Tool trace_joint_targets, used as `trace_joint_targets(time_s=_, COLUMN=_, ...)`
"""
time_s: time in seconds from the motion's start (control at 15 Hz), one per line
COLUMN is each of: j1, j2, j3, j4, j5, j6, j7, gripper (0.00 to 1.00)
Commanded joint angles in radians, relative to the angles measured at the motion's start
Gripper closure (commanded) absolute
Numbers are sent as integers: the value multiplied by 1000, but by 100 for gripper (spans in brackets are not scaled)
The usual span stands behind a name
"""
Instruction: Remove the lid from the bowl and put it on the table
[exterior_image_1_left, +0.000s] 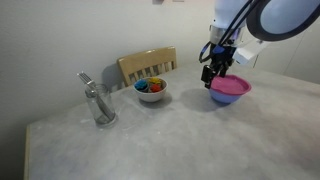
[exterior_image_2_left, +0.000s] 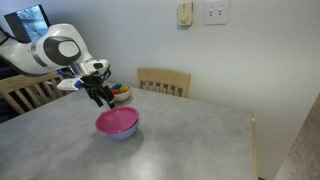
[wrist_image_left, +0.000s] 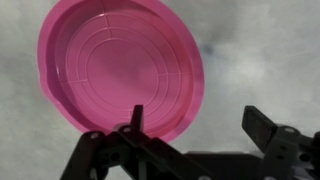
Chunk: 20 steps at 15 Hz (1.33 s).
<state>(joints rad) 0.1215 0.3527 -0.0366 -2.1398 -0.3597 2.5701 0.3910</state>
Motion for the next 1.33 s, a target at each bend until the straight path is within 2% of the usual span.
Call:
trace_joint_targets(time_s=0.0, j1=15, j2=-2, j3=-27, j4=-18, j5=22, j6=-9, j7=10, gripper=0)
trace_joint_targets(time_s=0.53, j1=5, j2=30, j3=-12, j4=-41, j5=118, j6=4, j7=-34, gripper=0)
trace_joint_targets(time_s=0.67, j1=13, j2=32, j3=-20, j4=-43, j5=106, j6=6, j7=-28, gripper=6)
trace_joint_targets(time_s=0.73, j1=15, j2=31, j3=-23, j4=-44, j5=100, j6=7, j7=-24, gripper=12)
trace_joint_targets(time_s=0.87, j1=18, j2=30, j3=-25, j4=-44, j5=95, j6=8, j7=-22, gripper=39)
trace_joint_targets(time_s=1.13, j1=21, j2=31, j3=-26, j4=-38, j5=90, j6=2, j7=-26, gripper=67)
trace_joint_targets(time_s=1.27, j1=22, j2=30, j3=-28, j4=-35, j5=87, j6=-2, j7=-26, gripper=77)
